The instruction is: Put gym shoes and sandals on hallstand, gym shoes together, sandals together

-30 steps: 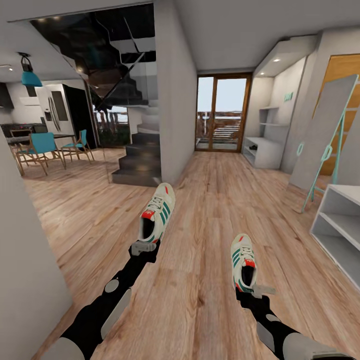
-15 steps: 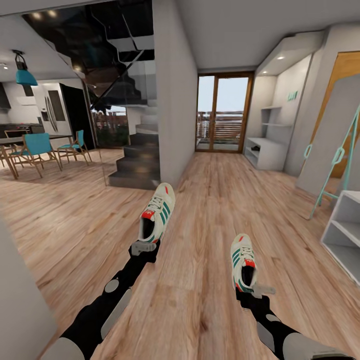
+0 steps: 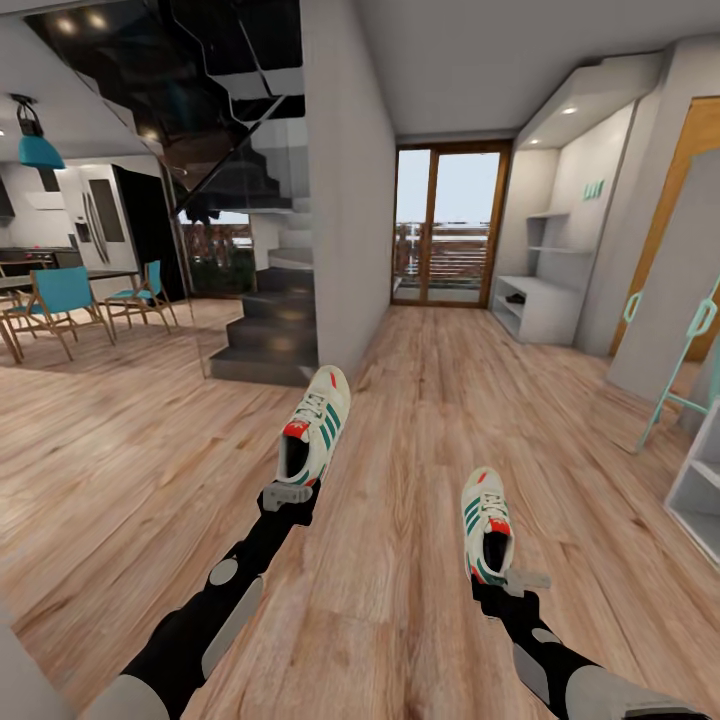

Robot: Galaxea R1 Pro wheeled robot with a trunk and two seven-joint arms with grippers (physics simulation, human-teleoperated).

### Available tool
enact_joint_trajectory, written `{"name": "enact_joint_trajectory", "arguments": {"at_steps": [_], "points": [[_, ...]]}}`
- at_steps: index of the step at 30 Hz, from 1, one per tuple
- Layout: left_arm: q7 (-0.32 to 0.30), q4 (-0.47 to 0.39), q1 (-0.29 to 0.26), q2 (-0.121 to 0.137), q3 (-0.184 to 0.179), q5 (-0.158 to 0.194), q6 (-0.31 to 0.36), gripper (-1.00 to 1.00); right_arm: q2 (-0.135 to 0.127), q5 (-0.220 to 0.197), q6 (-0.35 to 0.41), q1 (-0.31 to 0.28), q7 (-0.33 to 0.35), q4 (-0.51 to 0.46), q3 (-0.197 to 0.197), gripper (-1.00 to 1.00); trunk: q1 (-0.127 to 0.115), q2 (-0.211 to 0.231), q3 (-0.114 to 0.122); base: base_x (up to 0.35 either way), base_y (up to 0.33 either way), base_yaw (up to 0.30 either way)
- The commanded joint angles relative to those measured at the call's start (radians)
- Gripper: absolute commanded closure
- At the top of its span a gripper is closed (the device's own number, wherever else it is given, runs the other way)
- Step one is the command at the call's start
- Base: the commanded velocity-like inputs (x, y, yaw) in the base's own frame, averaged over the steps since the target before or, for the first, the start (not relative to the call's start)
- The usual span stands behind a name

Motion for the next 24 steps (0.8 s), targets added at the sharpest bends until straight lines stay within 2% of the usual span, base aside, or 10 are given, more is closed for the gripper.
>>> {"name": "enact_joint_trajectory", "arguments": {"at_steps": [1,24], "points": [[-0.003,0.0,-0.001,0.001,-0.003,0.01,-0.003,1.0,0.0,-0.007,-0.003,-0.001,-0.001,0.001,0.007,1.0,0.0,0.0,-0.001,0.346,-0.084,0.0],[-0.003,0.0,-0.001,0.001,-0.003,0.01,-0.003,1.0,0.0,-0.007,-0.003,-0.001,-0.001,0.001,0.007,1.0,0.0,0.0,-0.001,0.344,-0.139,0.0]]}}
